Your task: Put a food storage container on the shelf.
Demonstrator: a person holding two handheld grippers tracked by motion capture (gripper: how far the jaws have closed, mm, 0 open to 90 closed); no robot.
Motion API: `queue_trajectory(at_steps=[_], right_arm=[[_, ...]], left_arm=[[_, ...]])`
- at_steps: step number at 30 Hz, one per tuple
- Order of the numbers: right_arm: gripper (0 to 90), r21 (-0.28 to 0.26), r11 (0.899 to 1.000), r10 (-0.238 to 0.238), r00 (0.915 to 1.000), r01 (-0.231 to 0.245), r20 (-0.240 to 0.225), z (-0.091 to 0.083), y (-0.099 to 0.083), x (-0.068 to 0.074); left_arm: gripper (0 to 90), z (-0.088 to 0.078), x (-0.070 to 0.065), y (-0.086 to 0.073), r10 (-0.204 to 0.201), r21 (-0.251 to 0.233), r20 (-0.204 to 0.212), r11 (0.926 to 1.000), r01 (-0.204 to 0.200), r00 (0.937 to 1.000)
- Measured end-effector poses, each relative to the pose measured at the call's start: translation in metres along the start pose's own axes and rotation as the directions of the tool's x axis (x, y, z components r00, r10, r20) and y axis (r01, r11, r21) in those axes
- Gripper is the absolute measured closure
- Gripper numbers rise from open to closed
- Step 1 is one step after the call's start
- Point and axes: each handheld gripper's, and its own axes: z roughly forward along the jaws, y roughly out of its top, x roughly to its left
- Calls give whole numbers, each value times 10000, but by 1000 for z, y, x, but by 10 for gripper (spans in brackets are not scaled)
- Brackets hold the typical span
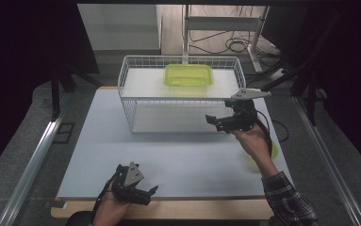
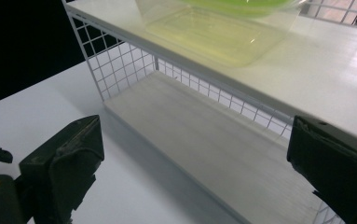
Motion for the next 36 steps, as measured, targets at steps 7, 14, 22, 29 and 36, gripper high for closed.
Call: queue_trajectory(at_steps=[7,14,22,29,36], right_arm=[[36,-10,10000,-10,10000,9,-96,1,-21,5],[39,71,9999,143,9993,-141,-333,0,-42,10],[39,120,9999,-80,9994,84,-340,-3,-57,20],[41,61,10000,-3,9991,5,-421,-6,-76,29],[40,433,9990,121,9977,-91,-674,-7,-91,39]], left_arm=[[24,1,0,0,58,45,-30,10000,-57,10000],[24,2,-1,0,110,100,-38,9999,-110,9999],[24,1,-1,0,147,80,-36,9999,-147,9999],[24,0,0,0,111,56,-8,9999,-111,9999],[24,0,-1,0,183,23,-54,9998,-182,9998]])
